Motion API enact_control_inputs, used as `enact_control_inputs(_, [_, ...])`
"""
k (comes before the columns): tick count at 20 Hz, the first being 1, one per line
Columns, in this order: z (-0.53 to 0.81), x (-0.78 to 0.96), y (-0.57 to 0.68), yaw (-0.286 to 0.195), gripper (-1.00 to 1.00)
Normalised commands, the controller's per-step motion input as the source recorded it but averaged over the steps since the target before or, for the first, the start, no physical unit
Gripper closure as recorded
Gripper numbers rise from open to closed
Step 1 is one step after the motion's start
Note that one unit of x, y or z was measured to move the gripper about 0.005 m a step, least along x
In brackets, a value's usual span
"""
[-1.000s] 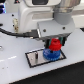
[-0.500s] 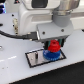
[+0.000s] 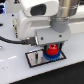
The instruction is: Insert the blue gear onto the right peg, followed by the red gear
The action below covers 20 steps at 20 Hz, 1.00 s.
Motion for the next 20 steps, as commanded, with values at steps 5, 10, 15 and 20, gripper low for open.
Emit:
enact_control_inputs(5, [-0.20,0.11,-0.13,0.000,1.00])
enact_control_inputs(10, [-0.02,0.05,0.00,0.000,1.00])
enact_control_inputs(15, [0.01,0.04,0.01,0.000,-1.00])
enact_control_inputs(20, [0.38,0.01,0.05,0.000,-1.00])
